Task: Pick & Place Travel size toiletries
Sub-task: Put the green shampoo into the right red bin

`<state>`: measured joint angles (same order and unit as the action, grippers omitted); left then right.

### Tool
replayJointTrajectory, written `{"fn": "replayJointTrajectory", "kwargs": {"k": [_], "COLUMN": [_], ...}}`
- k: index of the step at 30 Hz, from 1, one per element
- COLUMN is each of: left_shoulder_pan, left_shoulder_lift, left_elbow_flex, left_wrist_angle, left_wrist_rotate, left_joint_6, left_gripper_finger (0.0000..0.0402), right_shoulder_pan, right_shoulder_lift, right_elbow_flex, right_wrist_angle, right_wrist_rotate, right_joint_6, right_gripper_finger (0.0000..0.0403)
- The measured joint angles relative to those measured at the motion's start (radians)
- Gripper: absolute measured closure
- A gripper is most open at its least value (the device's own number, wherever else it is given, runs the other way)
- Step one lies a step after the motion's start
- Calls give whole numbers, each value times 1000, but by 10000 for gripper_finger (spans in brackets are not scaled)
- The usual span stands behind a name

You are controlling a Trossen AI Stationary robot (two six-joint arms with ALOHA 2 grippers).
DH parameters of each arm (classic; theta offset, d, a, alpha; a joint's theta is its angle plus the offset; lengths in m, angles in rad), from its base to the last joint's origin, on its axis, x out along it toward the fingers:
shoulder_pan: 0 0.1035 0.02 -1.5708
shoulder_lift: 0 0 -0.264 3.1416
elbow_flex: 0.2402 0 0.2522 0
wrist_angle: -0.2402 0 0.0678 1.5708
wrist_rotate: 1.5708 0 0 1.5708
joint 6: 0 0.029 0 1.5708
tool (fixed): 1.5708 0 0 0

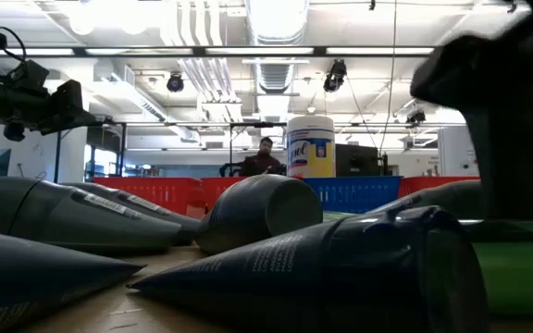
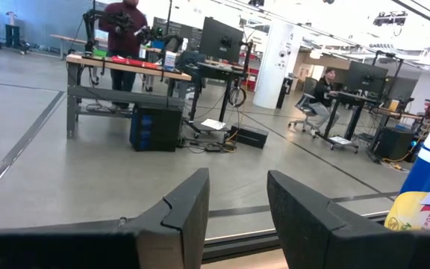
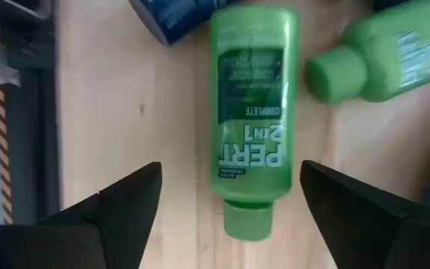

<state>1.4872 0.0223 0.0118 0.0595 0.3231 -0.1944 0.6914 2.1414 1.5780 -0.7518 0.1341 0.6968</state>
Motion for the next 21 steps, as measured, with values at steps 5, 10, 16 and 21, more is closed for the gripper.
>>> {"fn": "replayJointTrajectory", "kwargs": {"k": [5, 10, 16, 21], "left_shoulder_pan": [0, 0, 0, 0], "left_shoulder_lift": [0, 0, 0, 0], "left_elbow_flex": [0, 0, 0, 0], "left_wrist_angle": [0, 0, 0, 0], "left_wrist_rotate": [0, 0, 0, 0], "left_joint_6": [0, 0, 0, 0], "left_gripper_finger": [259, 259, 259, 259], "right_shoulder_pan": [-10, -34, -44, -41], "right_shoulder_lift": [20, 22, 22, 21], "right_elbow_flex": [13, 14, -3, -29], "right_wrist_angle": [12, 33, 39, 65], "right_wrist_rotate": [0, -1, -4, -4], "right_joint_6": [0, 0, 1, 2], "right_gripper_finger": [113, 127, 149, 174]}}
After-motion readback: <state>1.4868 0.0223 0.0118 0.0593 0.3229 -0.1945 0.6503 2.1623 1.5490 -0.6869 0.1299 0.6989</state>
